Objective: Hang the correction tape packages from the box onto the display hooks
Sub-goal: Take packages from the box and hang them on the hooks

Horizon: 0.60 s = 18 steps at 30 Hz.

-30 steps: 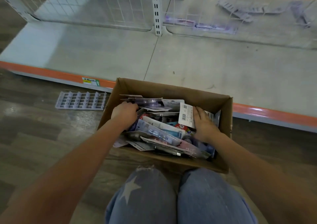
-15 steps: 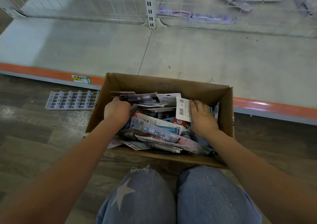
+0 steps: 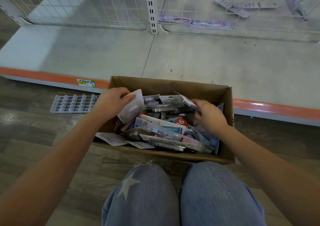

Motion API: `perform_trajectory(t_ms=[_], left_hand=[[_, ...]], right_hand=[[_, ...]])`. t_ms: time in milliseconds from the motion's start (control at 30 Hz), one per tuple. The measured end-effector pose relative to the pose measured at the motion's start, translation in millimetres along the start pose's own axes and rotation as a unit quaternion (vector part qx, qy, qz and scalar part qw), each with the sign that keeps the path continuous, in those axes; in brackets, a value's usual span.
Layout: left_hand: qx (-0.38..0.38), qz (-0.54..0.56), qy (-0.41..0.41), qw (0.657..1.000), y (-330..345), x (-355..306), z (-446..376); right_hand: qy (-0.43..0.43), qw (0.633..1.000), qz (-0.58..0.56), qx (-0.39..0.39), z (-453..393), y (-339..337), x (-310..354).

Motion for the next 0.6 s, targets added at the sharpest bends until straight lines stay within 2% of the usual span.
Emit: perform_trajectory(t_ms=[67, 167, 300, 367, 500, 600], left_hand=[[-0.002, 0.014, 0.009, 1.0, -11.1, -6.4, -2.5], [0.008, 0.015, 0.01, 1.0, -21.0, -12.7, -5.6], [0.017, 0.059, 0.019, 0.998, -40.2, -21.7, -9.5], [0.017, 0.075, 0.02, 0.997, -50.9, -25.0, -11.4], [0.035, 0.104, 0.008, 0.994, -54.0, -24.8, -13.0], [0.014, 0.143, -0.01, 0.99, -48.7, -20.8, -17.1]], right_hand=[[0.002, 1.0, -0.017, -0.007, -1.9, -9.3, 6.3], [-0.004, 0.999, -0.018, 0.033, -5.7, -19.6, 22.5], [-0.05, 0.988, -0.119, 0.08, 0.2, -35.8, 47.8], [-0.055, 0.984, -0.134, 0.107, 2.2, -35.3, 53.4], [-0.01, 0.975, -0.166, 0.149, 3.6, -16.0, 49.0], [0.017, 0.97, -0.172, 0.173, 10.1, 3.5, 41.8]])
Point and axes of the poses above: each hand's wrist, its own z-axis away from the middle knuckle, its own y-axis out of the palm, x = y × z, the point moved 7 cm from there along -z, towards the middle knuckle, and after that the axes turned 2 degrees about x, right-handed, at the moved point
